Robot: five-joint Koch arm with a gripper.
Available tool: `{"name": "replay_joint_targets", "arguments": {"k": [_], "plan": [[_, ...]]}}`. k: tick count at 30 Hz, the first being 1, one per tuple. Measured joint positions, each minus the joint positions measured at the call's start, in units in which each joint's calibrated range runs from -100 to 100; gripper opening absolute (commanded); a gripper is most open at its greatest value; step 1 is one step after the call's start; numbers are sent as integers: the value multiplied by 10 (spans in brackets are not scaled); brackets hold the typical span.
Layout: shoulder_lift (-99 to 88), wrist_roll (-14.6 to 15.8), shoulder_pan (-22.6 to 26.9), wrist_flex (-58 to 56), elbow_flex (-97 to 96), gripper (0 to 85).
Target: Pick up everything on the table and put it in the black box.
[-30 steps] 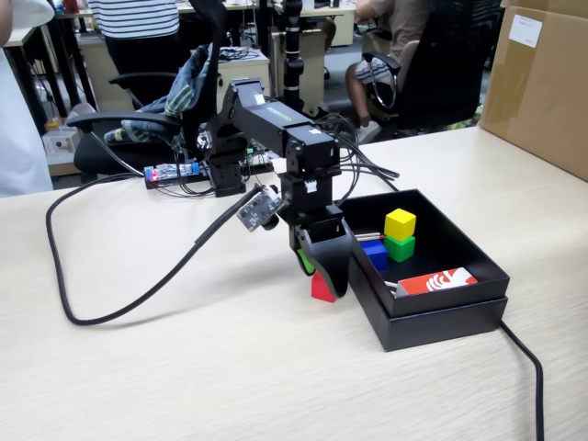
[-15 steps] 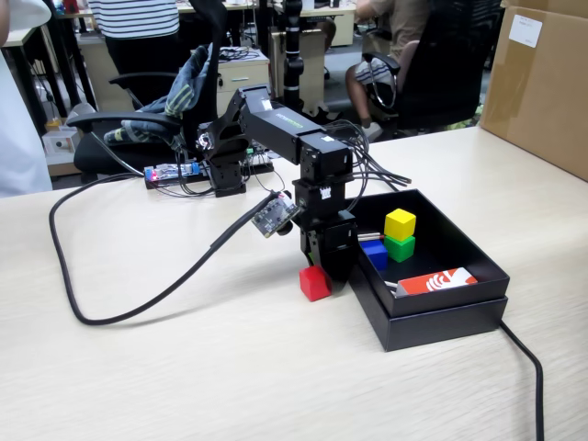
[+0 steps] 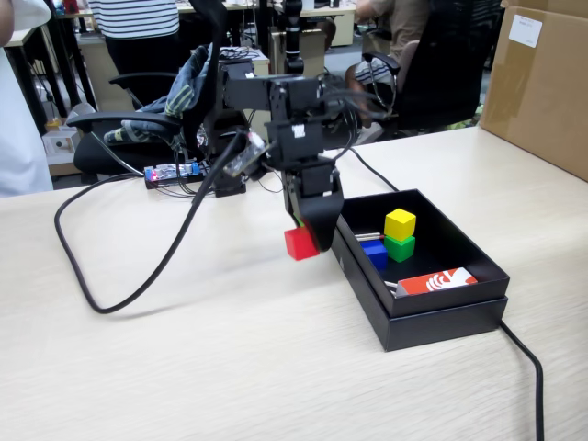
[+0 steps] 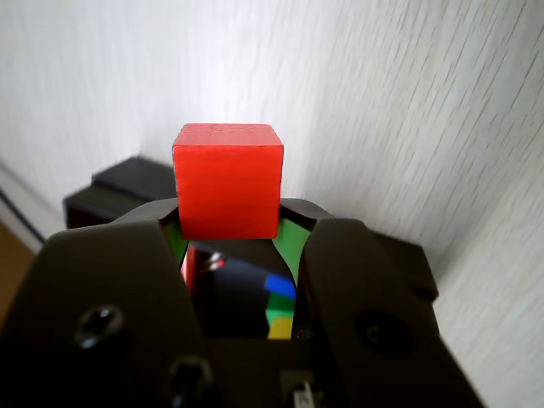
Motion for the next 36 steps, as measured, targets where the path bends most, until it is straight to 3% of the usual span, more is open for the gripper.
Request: {"name": "replay_joint_targets", "arguments": {"k": [7,17,19,23,27,30,33,36], "plan": [[-30,18,76,-4,8,68],[102,50,102,-5,37,80],[139,54,102,-5,32,185],[141,56,103,-5,34,197],[140,57,102,-4,12,311],[124,56,100,-4,5,326],[76,56,99,-4,1,420],[-9,51,93,-5,-17,453]]}}
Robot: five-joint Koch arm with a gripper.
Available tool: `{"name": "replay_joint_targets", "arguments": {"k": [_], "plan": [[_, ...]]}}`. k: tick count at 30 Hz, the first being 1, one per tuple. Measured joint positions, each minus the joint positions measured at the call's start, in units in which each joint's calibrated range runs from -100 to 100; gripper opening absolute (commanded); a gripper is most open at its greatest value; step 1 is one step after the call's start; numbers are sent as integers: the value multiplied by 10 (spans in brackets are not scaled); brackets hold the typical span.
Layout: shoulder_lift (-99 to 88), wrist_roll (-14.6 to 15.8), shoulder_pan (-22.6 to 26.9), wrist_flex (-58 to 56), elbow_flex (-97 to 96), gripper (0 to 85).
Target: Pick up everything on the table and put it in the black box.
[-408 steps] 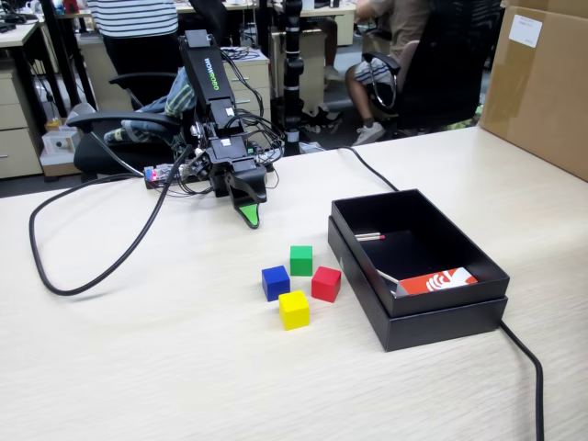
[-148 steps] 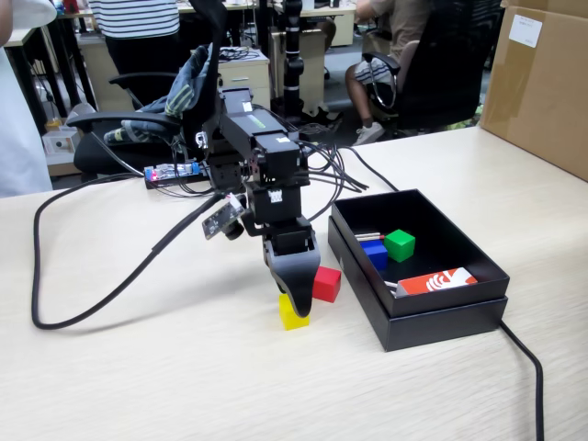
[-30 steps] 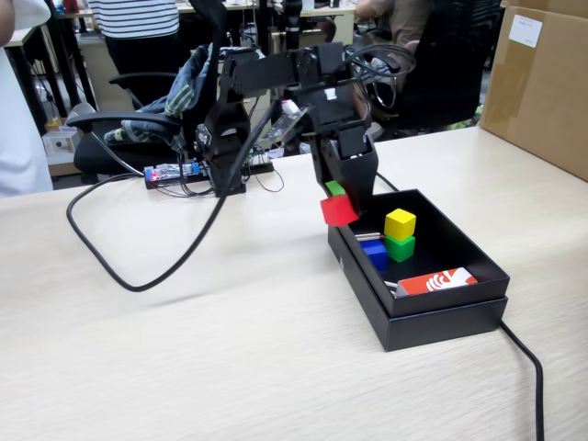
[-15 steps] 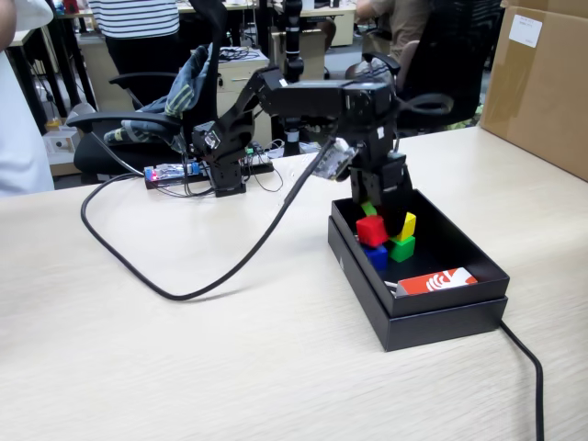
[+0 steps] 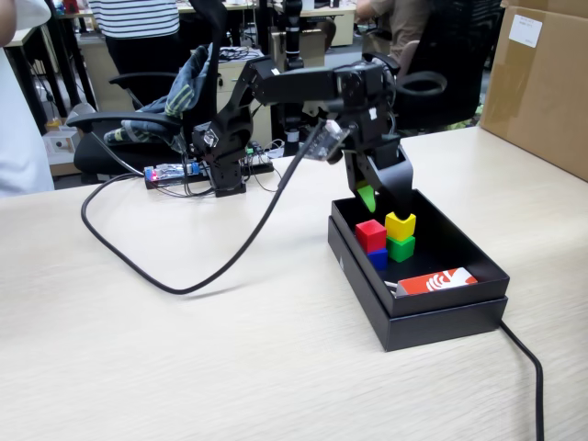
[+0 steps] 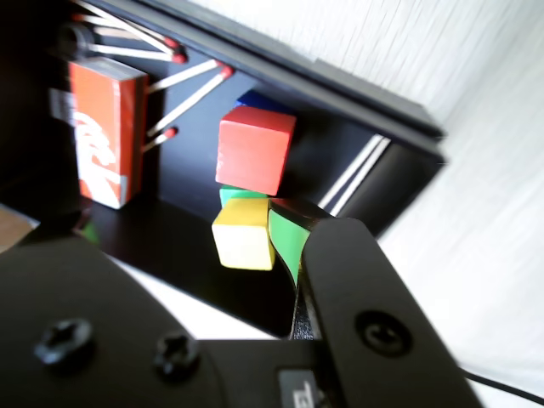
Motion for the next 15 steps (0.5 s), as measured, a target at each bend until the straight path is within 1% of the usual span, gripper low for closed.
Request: {"name": "replay_joint_targets", "arguments": {"k": [5,8,11,15], "plan": [[-175,-18,-25,0,-32,469],[-296,-27,-48,0,-109,476],[-425,-43,-80,7,-233,475],[-627,-77,-129,122,-495,476]]}}
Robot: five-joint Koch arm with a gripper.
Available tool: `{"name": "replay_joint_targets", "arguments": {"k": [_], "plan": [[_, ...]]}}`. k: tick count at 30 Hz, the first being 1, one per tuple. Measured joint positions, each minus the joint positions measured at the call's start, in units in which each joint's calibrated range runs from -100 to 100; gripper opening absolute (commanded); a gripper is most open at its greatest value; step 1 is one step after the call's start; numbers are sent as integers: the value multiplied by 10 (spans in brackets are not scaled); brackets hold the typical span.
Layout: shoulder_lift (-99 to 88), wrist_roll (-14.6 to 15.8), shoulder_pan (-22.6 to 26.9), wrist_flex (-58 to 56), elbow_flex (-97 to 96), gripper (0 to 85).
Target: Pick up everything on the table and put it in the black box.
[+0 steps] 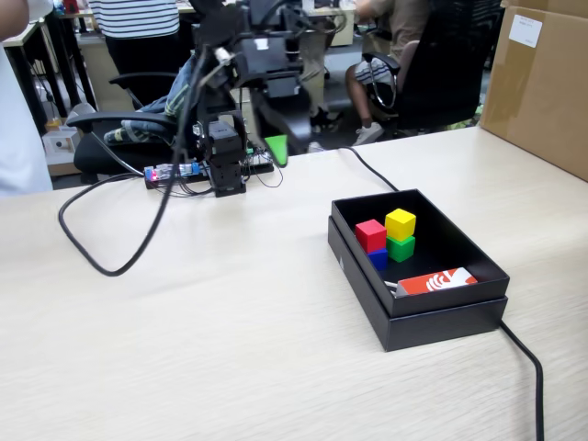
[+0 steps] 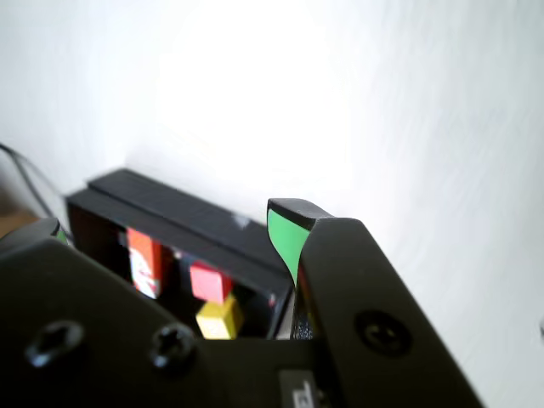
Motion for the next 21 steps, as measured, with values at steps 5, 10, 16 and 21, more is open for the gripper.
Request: {"name": "replay_joint_targets", "arguments": {"k": [5,10,16,21], "plan": [[-184,-18,-17,117,-237,479],[-307,-20,-15,222,-436,477],[-400,-20,-18,322,-625,512],[-417,-20,-22,394,-742,512]]}}
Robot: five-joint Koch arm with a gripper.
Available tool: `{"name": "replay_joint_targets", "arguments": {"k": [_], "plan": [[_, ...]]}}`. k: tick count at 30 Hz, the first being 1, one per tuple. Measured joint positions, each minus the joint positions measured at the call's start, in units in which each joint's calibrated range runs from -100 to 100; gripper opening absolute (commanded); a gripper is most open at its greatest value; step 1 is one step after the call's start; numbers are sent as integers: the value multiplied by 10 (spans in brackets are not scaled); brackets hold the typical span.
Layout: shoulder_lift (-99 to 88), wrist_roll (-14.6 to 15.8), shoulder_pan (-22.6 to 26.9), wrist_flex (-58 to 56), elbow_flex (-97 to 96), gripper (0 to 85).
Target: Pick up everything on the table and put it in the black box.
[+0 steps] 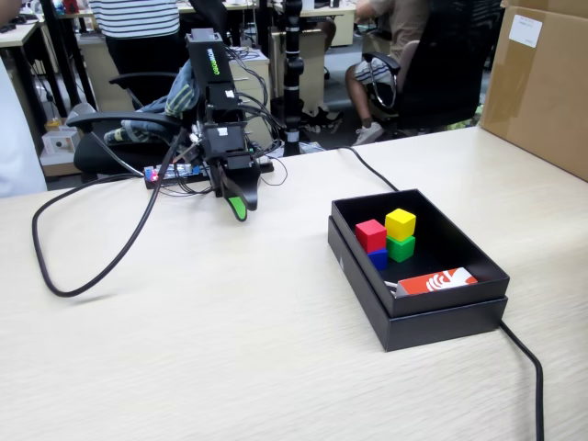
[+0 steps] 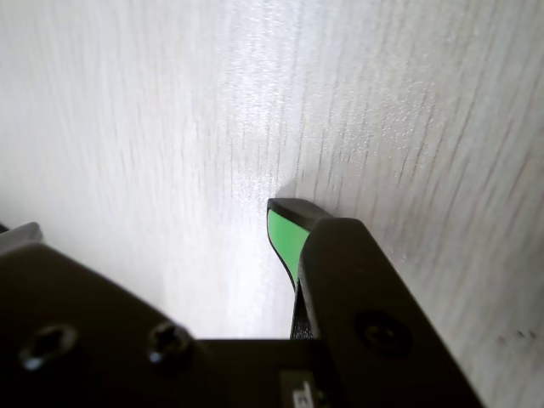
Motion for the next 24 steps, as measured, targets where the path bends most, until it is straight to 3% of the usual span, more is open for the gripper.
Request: {"name": "replay_joint_targets", "arguments": {"k": [9,24], "plan": [[-13,-1,3,210,-145,507],[-13,0,1,211,-146,503]]}}
